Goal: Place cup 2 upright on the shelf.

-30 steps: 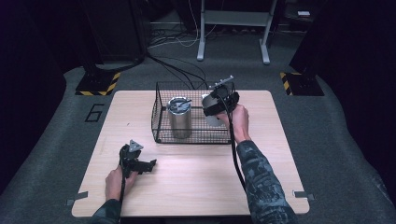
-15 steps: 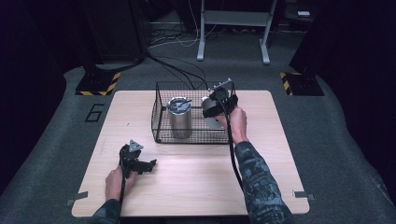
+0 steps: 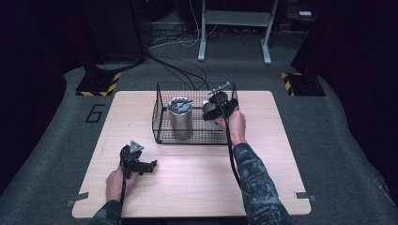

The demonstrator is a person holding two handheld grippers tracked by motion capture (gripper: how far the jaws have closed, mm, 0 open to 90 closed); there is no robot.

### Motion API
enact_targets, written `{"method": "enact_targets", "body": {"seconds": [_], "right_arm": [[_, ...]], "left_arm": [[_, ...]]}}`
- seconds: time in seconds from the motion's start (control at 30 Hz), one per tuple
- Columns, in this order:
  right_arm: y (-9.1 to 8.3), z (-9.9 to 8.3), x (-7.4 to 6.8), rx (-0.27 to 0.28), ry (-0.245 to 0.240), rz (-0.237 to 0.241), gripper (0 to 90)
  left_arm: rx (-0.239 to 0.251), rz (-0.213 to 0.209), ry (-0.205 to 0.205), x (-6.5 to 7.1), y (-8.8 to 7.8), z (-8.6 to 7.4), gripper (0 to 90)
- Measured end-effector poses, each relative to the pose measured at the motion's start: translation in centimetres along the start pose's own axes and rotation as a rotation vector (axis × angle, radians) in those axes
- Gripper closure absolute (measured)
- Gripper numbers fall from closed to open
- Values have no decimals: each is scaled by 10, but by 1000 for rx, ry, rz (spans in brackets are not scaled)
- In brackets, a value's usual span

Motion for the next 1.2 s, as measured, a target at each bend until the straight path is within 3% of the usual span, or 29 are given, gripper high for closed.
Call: {"method": "enact_targets", "body": {"seconds": [0.07, 0.83, 1.2], "right_arm": [[3, 0, 1, 1, -9, 0, 60], [27, -13, 1, -32, 76, 26, 59], [33, -14, 2, -27, 76, 25, 58]], "left_arm": [[0, 0, 0, 0, 0, 0, 2], [0, 0, 0, 0, 0, 0, 2], [0, 0, 0, 0, 0, 0, 2]]}}
Point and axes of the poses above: each handheld gripper's, and its own axes: y roughly forward along the jaws, z roughly out of its top, x roughly to its right, the point moved 10 cm from there along y, roughly forward along the jaws, and after that the axes turned 5 degrees about y, right-handed, at the moved point
